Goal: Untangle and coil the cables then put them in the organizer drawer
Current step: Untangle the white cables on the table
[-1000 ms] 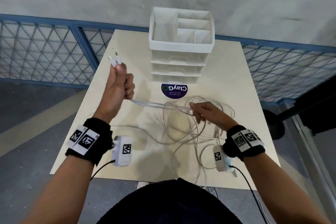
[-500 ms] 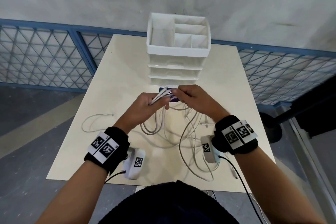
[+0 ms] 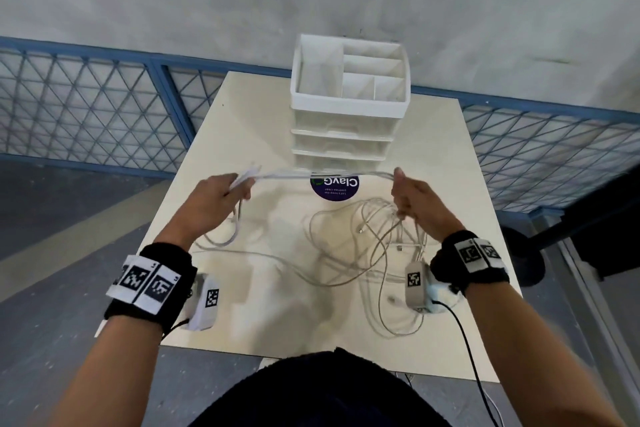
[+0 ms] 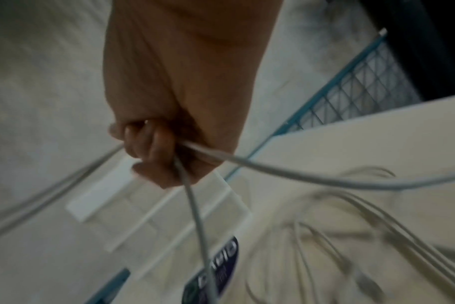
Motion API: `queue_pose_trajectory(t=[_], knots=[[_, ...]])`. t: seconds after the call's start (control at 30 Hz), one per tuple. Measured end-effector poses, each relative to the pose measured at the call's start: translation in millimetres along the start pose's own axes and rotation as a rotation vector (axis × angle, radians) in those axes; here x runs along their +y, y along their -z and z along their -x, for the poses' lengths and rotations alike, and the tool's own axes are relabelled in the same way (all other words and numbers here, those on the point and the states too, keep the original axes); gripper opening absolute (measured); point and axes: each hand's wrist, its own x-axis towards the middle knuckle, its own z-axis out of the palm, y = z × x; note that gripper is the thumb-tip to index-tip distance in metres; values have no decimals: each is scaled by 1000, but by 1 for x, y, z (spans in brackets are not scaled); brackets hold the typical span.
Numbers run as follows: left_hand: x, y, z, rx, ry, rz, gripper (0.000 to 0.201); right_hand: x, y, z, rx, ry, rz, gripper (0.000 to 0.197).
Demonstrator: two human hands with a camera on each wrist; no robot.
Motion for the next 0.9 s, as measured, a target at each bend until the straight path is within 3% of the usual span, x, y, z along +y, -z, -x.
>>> queue_pose_trajectory(t=[0.07, 0.17, 0.23, 0.3, 0.4, 0.5, 0.53, 0.67, 0.73, 0.9], knots=[[-12, -13, 0, -68, 137, -174, 25, -20, 5, -7, 11, 31, 92, 47], [-6, -34, 5, 29, 222, -123, 49, -43, 0, -12, 2, 141, 356, 44], [16, -44, 7, 174, 131, 55, 45, -53, -10, -10, -17, 204, 558, 45], [41, -51, 8, 209, -18, 216, 36, -61, -25, -5, -73, 221, 668, 46], [68, -62, 8, 7, -198, 354, 34, -64, -46, 2, -186, 229, 647, 42], [80, -68, 11, -147, -245, 384, 17, -70, -52, 10, -207, 273, 518, 44], [81, -66, 11, -151, -247, 390, 23, -72, -49, 13, -207, 277, 466, 46], [87, -44, 8, -17, -269, 433, 34, -57, -28, 20, -223, 203, 292, 57], [90, -27, 6, 84, -283, 496, 34, -36, -17, 22, -215, 172, 245, 53], [77, -1, 1, 251, -260, 561, 35, 31, 1, 9, -118, 37, 381, 40]])
